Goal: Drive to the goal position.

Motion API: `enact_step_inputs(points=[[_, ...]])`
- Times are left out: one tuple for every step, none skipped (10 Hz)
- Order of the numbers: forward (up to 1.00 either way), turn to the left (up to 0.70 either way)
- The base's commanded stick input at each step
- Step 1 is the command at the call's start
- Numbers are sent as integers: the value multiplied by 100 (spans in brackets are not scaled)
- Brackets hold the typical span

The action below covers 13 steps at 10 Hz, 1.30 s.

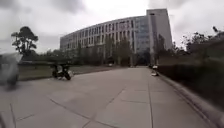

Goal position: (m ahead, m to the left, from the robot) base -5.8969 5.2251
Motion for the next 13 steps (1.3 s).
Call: enact_step_inputs(points=[[0,70],[0,70],[0,70],[0,70],[0,70],[0,70],[0,70],[0,70],[0,70],[0,70],[0,70],[0,70],[0,70]])
